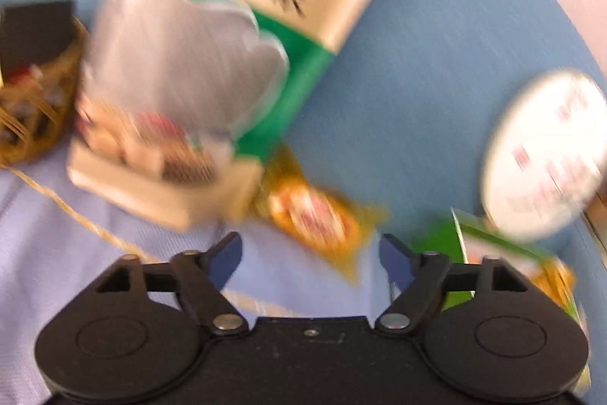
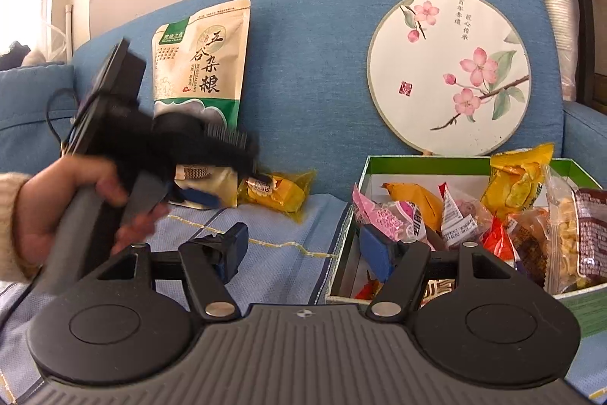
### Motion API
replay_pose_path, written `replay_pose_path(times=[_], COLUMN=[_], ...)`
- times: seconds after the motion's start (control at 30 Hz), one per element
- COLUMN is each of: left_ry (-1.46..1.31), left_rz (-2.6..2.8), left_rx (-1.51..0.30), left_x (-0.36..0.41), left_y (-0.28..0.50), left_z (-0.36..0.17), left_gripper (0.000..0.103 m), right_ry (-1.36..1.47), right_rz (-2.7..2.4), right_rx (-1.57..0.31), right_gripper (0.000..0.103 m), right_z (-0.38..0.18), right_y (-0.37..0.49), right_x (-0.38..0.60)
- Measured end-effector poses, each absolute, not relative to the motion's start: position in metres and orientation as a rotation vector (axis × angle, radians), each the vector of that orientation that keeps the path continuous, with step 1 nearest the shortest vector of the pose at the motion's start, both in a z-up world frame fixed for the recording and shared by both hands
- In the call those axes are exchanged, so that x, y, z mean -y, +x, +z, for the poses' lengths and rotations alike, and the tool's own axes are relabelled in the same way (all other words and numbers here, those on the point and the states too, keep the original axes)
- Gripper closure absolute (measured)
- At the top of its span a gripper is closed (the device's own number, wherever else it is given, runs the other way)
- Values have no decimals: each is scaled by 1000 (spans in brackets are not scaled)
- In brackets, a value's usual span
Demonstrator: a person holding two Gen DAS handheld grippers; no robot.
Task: Organize snacks
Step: 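Reach both grippers to the yellow cake packet and close on it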
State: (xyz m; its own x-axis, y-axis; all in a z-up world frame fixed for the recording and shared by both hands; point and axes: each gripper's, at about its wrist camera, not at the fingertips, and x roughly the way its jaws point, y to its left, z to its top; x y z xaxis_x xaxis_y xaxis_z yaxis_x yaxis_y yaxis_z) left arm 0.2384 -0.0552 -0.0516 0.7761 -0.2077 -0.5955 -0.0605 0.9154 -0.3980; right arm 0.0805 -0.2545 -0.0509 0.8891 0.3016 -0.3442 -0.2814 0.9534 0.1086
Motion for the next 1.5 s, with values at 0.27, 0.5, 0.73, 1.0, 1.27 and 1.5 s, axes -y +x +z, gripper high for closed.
replay_pose_path(times=[0.27, 0.5, 0.73, 1.0, 1.27, 1.5], left_ry=[-537, -503, -371, -336, -337, -361], left_rz=[37, -215, -426, -425, -479, -483], left_rx=[-744, -827, -956, -941, -944, -991], left_x=[69, 62, 41, 0, 18, 25], left_y=[284, 285, 210, 158, 164, 179], left_z=[-77, -85, -78, -53, -58, -73], left_gripper=[0, 43, 41, 0, 0, 21], right_ry=[44, 68, 59, 41, 113, 164], right_rz=[335, 324, 348, 479, 496, 507], right_rx=[-358, -376, -380, -418, -556, -591], right_gripper=[0, 0, 0, 0, 0, 0], right_z=[-49, -52, -52, -56, -86, -94], right_y=[80, 87, 80, 70, 88, 99], right_x=[251, 256, 251, 228, 210, 205])
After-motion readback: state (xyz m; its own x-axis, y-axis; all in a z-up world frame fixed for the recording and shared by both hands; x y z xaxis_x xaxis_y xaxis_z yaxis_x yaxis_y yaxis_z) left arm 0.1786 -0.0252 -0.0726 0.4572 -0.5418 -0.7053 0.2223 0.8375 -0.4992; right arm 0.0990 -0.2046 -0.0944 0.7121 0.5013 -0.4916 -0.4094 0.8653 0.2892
